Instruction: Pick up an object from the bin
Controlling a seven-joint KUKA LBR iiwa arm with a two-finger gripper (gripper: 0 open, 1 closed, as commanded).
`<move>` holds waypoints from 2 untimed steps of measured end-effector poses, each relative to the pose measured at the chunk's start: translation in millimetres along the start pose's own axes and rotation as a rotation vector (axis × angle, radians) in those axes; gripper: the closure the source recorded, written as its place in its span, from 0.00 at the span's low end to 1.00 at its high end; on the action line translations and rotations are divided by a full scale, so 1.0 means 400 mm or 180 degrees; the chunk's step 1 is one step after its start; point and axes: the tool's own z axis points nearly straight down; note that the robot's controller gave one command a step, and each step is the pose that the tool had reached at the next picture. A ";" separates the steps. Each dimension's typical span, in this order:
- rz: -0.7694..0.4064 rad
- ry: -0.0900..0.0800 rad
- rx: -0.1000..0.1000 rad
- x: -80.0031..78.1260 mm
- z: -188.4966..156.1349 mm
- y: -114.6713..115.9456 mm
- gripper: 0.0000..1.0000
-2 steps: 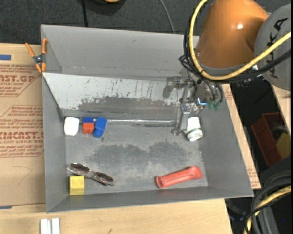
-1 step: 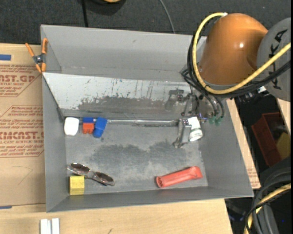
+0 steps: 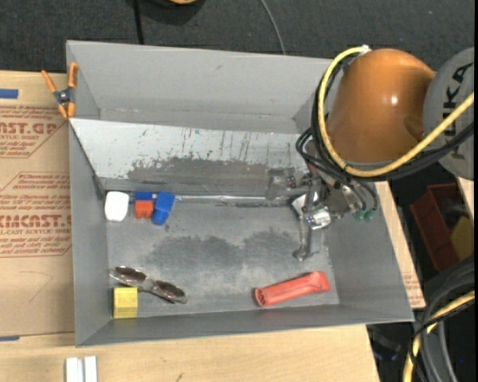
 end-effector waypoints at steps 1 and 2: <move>-0.0099 -0.0021 -0.0005 0.034 0.129 0.004 0.00; -0.0067 0.0004 -0.0008 0.045 0.224 0.029 0.00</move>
Offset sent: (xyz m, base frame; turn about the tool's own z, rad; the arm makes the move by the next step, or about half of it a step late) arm -0.0237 0.0173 -0.1190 -0.1812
